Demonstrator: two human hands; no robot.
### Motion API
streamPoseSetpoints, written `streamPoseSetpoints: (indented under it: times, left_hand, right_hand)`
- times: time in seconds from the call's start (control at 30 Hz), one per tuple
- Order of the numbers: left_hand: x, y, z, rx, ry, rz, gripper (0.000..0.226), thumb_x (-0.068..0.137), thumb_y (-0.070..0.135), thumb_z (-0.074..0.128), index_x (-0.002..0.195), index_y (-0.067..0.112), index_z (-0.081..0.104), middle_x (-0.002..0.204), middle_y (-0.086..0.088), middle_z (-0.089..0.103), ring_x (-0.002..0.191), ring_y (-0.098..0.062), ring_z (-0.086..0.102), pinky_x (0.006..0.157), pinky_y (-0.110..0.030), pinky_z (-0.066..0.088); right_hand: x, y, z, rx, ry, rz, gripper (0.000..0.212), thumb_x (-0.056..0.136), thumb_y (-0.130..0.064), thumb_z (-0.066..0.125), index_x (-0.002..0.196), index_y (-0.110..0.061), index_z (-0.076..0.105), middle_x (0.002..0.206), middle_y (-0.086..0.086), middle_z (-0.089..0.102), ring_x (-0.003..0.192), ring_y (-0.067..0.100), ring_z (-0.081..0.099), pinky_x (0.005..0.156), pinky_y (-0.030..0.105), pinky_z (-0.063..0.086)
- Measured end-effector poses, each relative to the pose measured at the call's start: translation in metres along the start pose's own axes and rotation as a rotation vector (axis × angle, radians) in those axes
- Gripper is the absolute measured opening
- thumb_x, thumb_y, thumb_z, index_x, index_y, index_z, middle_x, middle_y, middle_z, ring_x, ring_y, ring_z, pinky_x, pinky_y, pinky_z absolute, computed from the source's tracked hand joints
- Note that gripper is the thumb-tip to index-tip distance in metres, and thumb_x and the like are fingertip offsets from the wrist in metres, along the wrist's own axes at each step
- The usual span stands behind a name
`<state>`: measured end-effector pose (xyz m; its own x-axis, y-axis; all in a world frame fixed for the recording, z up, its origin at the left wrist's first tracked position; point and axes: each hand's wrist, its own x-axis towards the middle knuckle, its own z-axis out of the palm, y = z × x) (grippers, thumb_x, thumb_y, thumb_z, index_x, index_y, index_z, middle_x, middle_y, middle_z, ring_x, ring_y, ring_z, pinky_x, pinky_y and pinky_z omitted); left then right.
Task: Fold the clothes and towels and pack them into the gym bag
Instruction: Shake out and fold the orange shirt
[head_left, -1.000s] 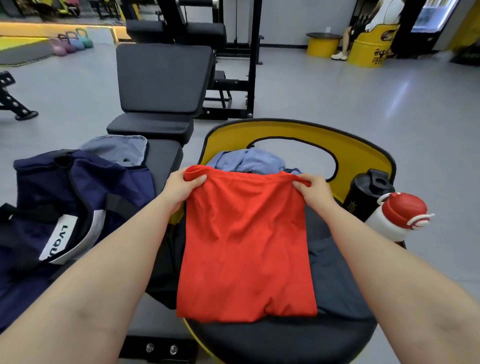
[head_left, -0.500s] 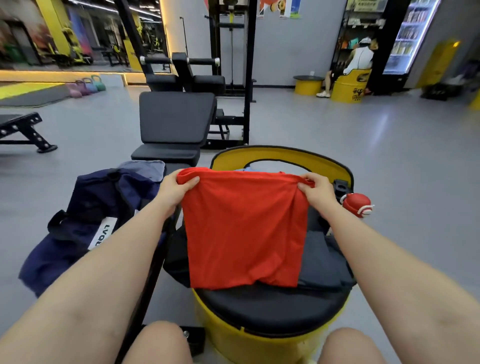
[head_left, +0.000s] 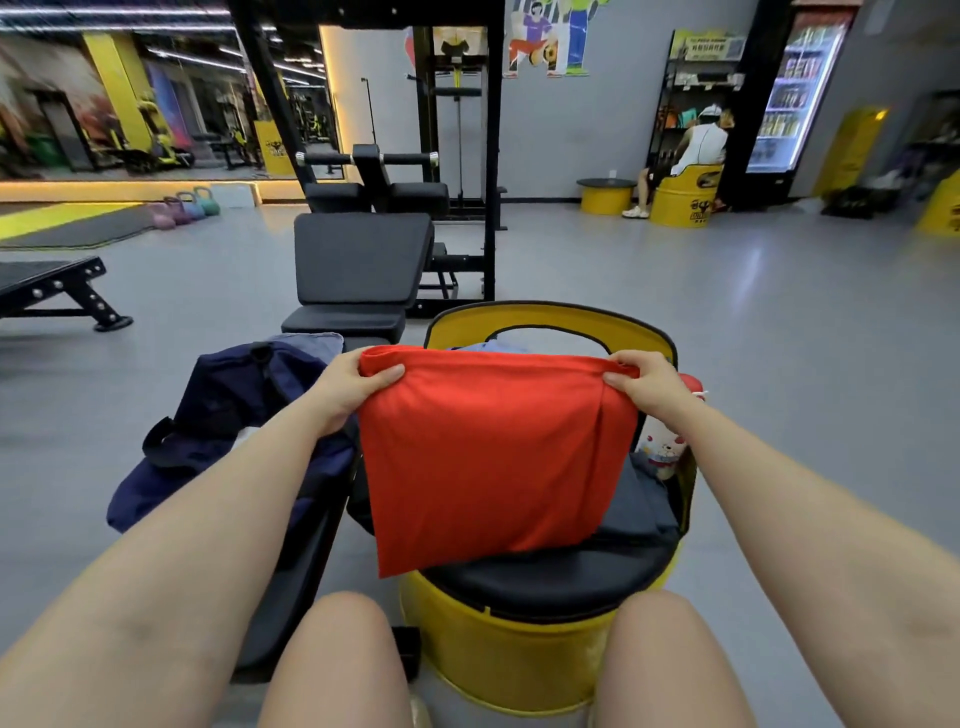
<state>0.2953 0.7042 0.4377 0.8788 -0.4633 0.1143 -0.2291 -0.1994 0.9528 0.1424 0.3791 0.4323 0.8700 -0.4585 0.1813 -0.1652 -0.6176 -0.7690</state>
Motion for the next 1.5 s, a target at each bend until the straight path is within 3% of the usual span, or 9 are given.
streamPoseSetpoints:
  times: [0.07,0.2,0.4,0.57,0.87,1.03,1.23,1.37,1.5]
  left_hand:
    - [-0.001,0.002,0.004,-0.030,-0.028,-0.047,0.026,0.090,0.013,0.062,0.116,0.009,0.061,0.087,0.001,0.066,0.072,-0.008,0.063,0.049,-0.012,0.048]
    - [0.006,-0.007,0.013,-0.058,-0.083,-0.171,0.018,0.093,0.013,0.058,0.110,0.013,0.059,0.087,0.000,0.066,0.058,0.001,0.065,0.046,-0.016,0.049]
    - [0.038,-0.057,0.031,0.040,-0.001,-0.216,0.026,0.090,0.016,0.063,0.116,0.011,0.061,0.107,-0.011,0.065,0.093,-0.024,0.062,0.070,-0.032,0.052]
    - [0.083,-0.097,0.043,0.179,0.158,-0.199,0.034,0.087,0.021,0.068,0.118,0.008,0.063,0.111,-0.011,0.066,0.105,-0.027,0.060,0.095,-0.042,0.048]
    - [0.169,-0.150,0.057,0.321,0.296,-0.175,0.032,0.091,0.017,0.062,0.121,0.006,0.062,0.118,-0.013,0.064,0.114,-0.028,0.055,0.084,-0.023,0.036]
    - [0.192,-0.179,0.059,0.431,0.319,-0.217,0.032,0.092,0.016,0.059,0.122,0.006,0.059,0.121,-0.016,0.062,0.116,-0.031,0.054,0.094,-0.030,0.038]
    - [0.165,-0.188,0.079,0.800,0.399,-0.111,0.045,0.090,0.016,0.060,0.133,0.014,0.047,0.132,-0.014,0.044,0.122,-0.033,0.042,0.096,-0.045,0.037]
    - [0.129,-0.186,0.124,0.832,0.163,0.170,0.039,0.089,0.010,0.057,0.128,0.010,0.055,0.135,-0.011,0.049,0.124,-0.032,0.046,0.105,-0.043,0.036]
    - [0.076,-0.176,0.178,0.895,-0.233,0.286,0.041,0.097,0.022,0.047,0.138,0.020,0.046,0.148,-0.001,0.037,0.139,-0.018,0.030,0.114,-0.038,0.017]
  right_hand:
    - [-0.002,0.001,-0.005,0.011,-0.022,0.001,0.009,0.092,-0.011,0.060,0.099,-0.016,0.065,0.098,0.004,0.062,0.093,0.018,0.055,0.081,0.027,0.040]
    - [0.002,0.008,-0.007,-0.029,-0.084,0.050,0.020,0.094,-0.012,0.057,0.113,-0.008,0.064,0.103,0.003,0.057,0.096,0.016,0.051,0.086,0.027,0.040]
    - [0.031,0.043,0.027,-0.128,-0.115,0.154,0.037,0.092,-0.015,0.062,0.127,-0.006,0.059,0.132,0.011,0.056,0.122,0.026,0.051,0.100,0.031,0.038]
    - [0.076,0.065,0.063,-0.146,-0.050,0.181,0.032,0.092,-0.015,0.061,0.124,-0.008,0.062,0.129,0.011,0.059,0.118,0.025,0.053,0.086,0.022,0.035]
    - [0.167,0.106,0.129,-0.167,-0.004,0.192,0.034,0.094,-0.015,0.059,0.126,-0.005,0.059,0.127,0.013,0.060,0.118,0.027,0.054,0.085,0.023,0.036]
    - [0.188,0.120,0.159,-0.106,0.020,0.179,0.031,0.094,-0.017,0.058,0.125,-0.011,0.059,0.122,0.012,0.061,0.115,0.028,0.054,0.081,0.023,0.036]
    - [0.157,0.144,0.162,0.033,-0.007,0.260,0.062,0.091,-0.023,0.063,0.146,-0.018,0.034,0.139,0.009,0.050,0.127,0.025,0.048,0.092,0.026,0.037]
    - [0.118,0.152,0.156,-0.028,-0.027,0.242,0.054,0.090,-0.020,0.064,0.139,-0.014,0.044,0.135,0.007,0.054,0.111,0.021,0.059,0.090,0.027,0.042]
    - [0.075,0.154,0.153,-0.164,-0.129,0.157,0.041,0.089,-0.019,0.066,0.128,-0.011,0.057,0.128,0.009,0.058,0.114,0.023,0.058,0.090,0.026,0.040]
